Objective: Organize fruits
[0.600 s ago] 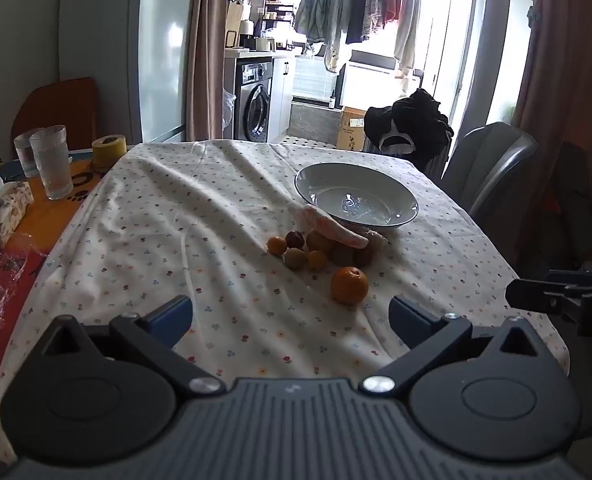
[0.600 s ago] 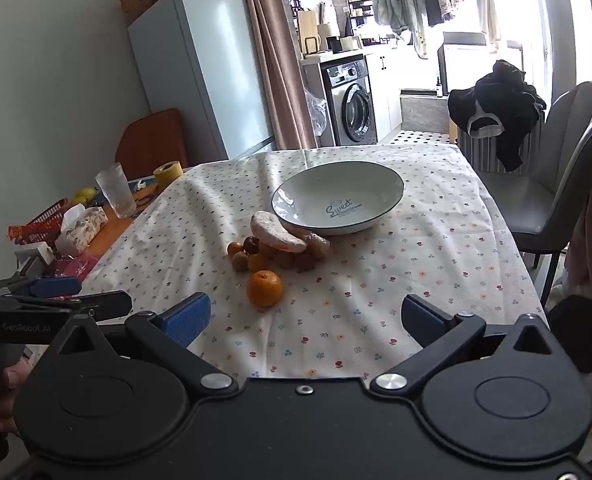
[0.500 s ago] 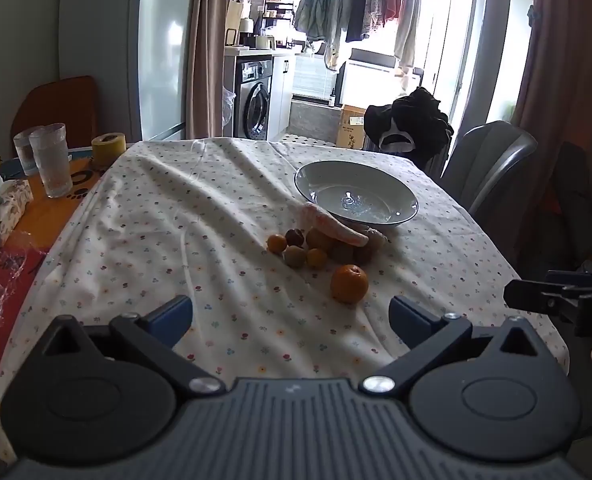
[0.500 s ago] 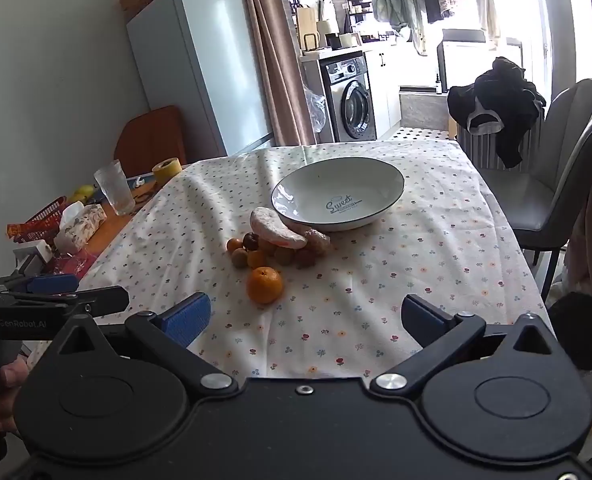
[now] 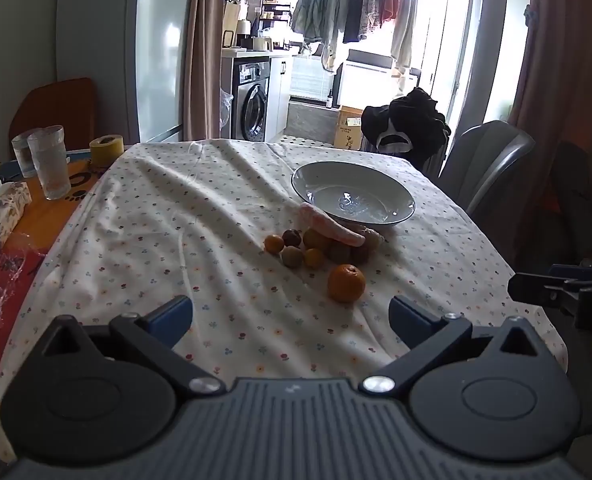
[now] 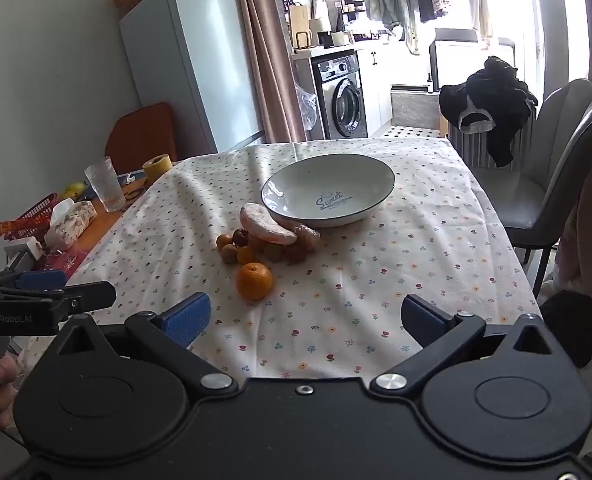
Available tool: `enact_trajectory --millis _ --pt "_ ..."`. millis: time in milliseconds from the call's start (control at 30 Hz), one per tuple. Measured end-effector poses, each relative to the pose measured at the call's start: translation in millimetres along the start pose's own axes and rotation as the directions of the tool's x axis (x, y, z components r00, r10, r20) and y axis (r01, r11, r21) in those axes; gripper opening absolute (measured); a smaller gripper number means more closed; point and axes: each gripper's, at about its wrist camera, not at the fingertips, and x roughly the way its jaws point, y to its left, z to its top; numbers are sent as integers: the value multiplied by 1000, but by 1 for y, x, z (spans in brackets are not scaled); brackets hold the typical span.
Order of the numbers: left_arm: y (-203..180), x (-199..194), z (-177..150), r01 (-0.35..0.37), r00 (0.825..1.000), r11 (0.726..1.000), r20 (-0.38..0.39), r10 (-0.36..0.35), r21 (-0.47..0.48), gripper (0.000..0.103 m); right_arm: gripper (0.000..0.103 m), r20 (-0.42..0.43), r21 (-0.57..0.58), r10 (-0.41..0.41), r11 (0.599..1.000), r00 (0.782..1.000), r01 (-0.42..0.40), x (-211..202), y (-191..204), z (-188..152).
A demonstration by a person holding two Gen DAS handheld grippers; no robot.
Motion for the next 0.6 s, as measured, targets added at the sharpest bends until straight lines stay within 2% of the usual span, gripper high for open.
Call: enact_trajectory --millis 600 --pt "3 -5 4 3 1000 1000 17 -3 -3 103 103 17 -1 -2 1000 1000 2 -2 -2 3"
